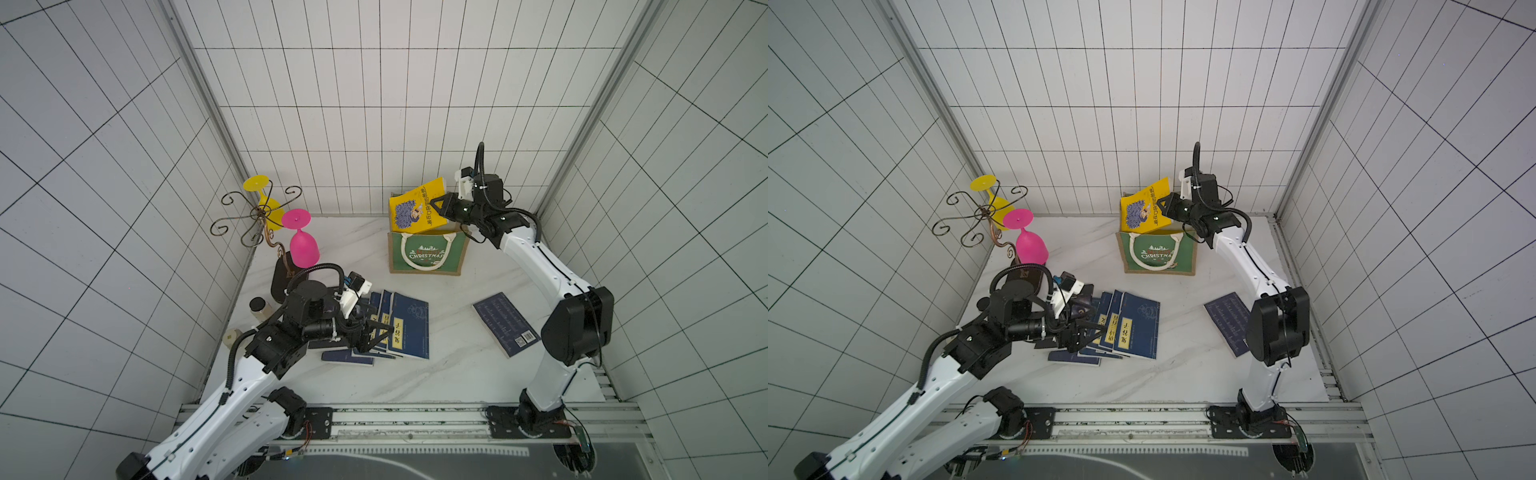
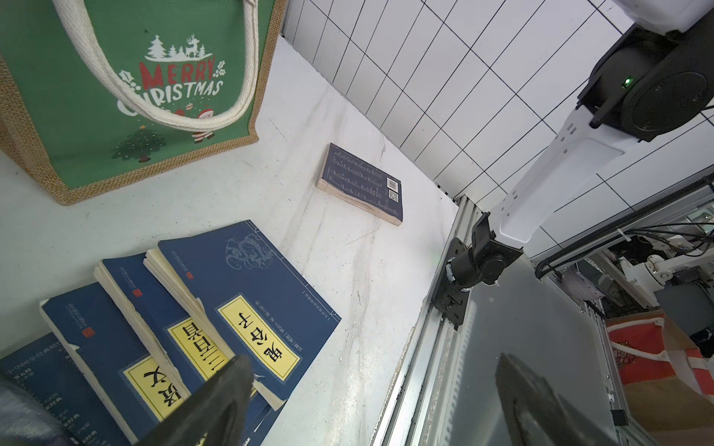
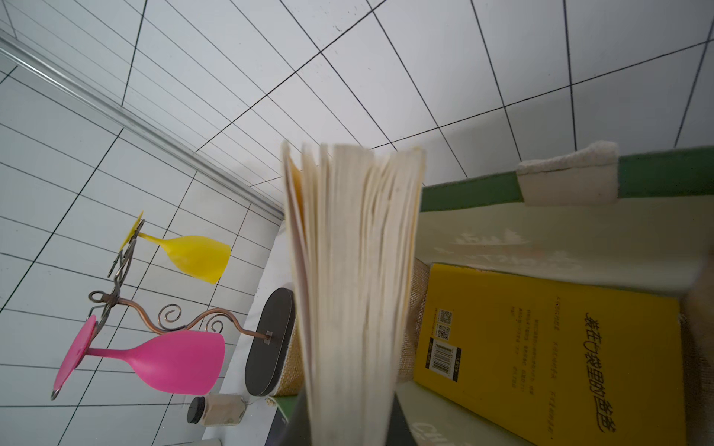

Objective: Put the books into the canvas bag
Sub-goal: Place the book in the canvas bag.

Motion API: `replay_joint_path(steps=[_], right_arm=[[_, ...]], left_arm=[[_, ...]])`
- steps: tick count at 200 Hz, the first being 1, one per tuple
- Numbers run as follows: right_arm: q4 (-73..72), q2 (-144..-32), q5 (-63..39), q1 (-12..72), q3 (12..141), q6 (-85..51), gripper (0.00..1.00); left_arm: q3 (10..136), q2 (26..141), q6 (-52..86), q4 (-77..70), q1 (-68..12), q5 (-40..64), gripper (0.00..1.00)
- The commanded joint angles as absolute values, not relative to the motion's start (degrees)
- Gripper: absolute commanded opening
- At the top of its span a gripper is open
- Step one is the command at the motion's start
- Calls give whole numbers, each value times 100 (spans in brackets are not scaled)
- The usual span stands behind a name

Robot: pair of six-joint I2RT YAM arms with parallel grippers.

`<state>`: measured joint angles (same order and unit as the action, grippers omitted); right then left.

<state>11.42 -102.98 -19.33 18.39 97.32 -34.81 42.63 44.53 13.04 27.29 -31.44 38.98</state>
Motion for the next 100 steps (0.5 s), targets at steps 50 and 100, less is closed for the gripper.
replay_joint_path(steps=[50,100], right_arm=[[636,-10484,-1275,1764,9140,-3875,0],[762,-10886,-1389,1757,9459,-3834,0]], left_arm=[[4239,4269,1224,2769,-3140,3781,97],[4241,4184,1222,2785,-3144,3722,97]])
